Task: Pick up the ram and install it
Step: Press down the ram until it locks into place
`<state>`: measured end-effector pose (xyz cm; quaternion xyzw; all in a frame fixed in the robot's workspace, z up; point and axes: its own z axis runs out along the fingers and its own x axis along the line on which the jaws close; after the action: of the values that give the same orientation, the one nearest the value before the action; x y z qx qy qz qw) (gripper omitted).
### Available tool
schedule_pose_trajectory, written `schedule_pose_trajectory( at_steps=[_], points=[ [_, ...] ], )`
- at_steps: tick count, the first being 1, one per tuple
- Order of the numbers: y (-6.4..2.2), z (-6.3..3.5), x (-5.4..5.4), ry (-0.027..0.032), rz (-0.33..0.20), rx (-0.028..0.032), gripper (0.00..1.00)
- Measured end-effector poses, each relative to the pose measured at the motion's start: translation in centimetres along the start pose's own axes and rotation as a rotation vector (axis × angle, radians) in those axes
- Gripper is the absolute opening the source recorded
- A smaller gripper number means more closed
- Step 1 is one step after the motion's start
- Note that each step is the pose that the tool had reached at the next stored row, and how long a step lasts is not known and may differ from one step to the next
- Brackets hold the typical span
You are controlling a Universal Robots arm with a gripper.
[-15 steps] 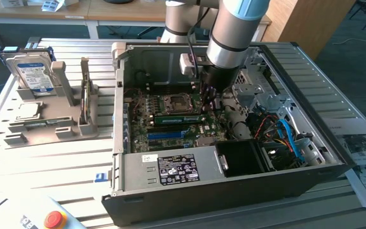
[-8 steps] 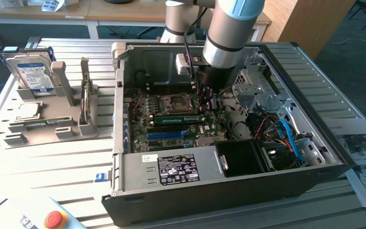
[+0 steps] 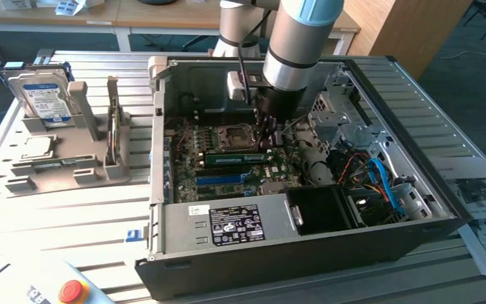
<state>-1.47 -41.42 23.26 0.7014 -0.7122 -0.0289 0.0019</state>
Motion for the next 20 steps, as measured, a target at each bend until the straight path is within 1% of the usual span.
schedule_pose_trajectory(
  at_steps=[5, 20],
  points=[
    [0.65, 0.03, 0.0, 0.0, 0.0, 0.0021, 0.1],
    [4.0, 0.18, 0.1, -0.0001, 0.0, 0.0105, 0.1]
  ],
)
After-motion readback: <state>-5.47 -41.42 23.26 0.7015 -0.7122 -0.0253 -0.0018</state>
